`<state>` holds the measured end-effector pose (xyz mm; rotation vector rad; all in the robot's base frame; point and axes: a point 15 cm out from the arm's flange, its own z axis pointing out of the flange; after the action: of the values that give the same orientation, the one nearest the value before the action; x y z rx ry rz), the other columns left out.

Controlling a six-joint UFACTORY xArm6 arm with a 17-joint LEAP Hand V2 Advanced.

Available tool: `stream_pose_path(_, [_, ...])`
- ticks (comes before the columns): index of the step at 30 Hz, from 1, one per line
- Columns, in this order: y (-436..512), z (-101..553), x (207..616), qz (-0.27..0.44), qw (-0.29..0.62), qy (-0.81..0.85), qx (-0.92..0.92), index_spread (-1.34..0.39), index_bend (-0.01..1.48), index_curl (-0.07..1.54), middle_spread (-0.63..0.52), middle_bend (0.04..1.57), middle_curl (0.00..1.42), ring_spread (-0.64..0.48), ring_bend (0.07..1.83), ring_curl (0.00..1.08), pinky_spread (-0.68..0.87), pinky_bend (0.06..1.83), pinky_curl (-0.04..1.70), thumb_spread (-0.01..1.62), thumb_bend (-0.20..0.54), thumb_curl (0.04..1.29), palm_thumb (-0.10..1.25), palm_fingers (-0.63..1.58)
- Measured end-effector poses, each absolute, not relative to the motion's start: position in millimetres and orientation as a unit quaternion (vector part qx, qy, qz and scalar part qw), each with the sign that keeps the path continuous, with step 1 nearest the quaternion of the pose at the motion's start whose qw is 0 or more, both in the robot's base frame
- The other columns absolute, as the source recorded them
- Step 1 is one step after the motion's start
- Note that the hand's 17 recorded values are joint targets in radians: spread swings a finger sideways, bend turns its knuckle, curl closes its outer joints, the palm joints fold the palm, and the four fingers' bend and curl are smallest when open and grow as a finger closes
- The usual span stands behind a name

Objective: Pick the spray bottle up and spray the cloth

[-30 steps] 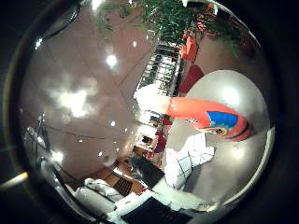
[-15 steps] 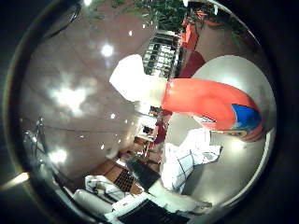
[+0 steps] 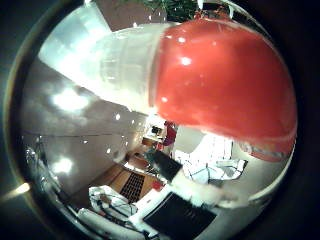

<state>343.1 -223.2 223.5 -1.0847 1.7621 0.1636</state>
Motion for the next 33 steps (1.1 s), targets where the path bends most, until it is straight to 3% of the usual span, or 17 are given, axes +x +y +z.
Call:
stream_pose_path(5, [-192.9, 224.1, 372.7, 0.100, 0.532, 0.717, -0.440, -0.29, 0.22, 0.36, -0.13, 0.66, 0.49, -0.18, 0.94, 0.38, -0.19, 0.78, 0.30, 1.02, 0.035, 0.42, 0.85, 1.16])
stream_pose_path(8, [-178.9, 219.1, 386.8, 0.124, 0.547, 0.712, -0.423, -0.33, 0.46, 0.49, -0.14, 0.85, 0.56, -0.20, 1.03, 0.44, -0.34, 0.93, 0.37, 1.00, 0.013, 0.46, 0.96, 1.32])
stream_pose_path(12, [-153.4, 222.9, 401.3, 0.160, 0.569, 0.693, -0.412, -0.28, 0.80, 0.65, -0.11, 1.05, 0.62, -0.18, 1.17, 0.50, -0.31, 1.10, 0.47, 1.06, -0.007, 0.49, 1.02, 1.34])
stream_pose_path(17, [-139.6, 233.0, 408.0, 0.176, 0.576, 0.685, -0.410, -0.24, 1.02, 0.75, -0.10, 1.26, 0.67, -0.18, 1.32, 0.58, -0.24, 1.27, 0.60, 1.10, -0.010, 0.52, 1.06, 1.22])
stream_pose_path(23, [-140.4, 265.4, 412.5, 0.159, 0.586, 0.679, -0.413, -0.21, 1.15, 0.78, -0.10, 1.36, 0.68, -0.19, 1.40, 0.64, -0.18, 1.33, 0.75, 1.07, -0.012, 0.58, 1.07, 1.14])
stream_pose_path(29, [-128.7, 321.4, 408.1, 0.150, 0.590, 0.662, -0.437, -0.20, 1.19, 0.77, -0.08, 1.40, 0.67, -0.20, 1.41, 0.68, -0.15, 1.30, 0.89, 1.05, -0.012, 0.64, 1.07, 1.12])
stream_pose_path(33, [-126.7, 342.7, 395.2, 0.140, 0.547, 0.669, -0.484, -0.20, 1.19, 0.76, -0.07, 1.42, 0.66, -0.20, 1.41, 0.70, -0.14, 1.25, 0.99, 1.03, -0.013, 0.67, 1.07, 1.12])
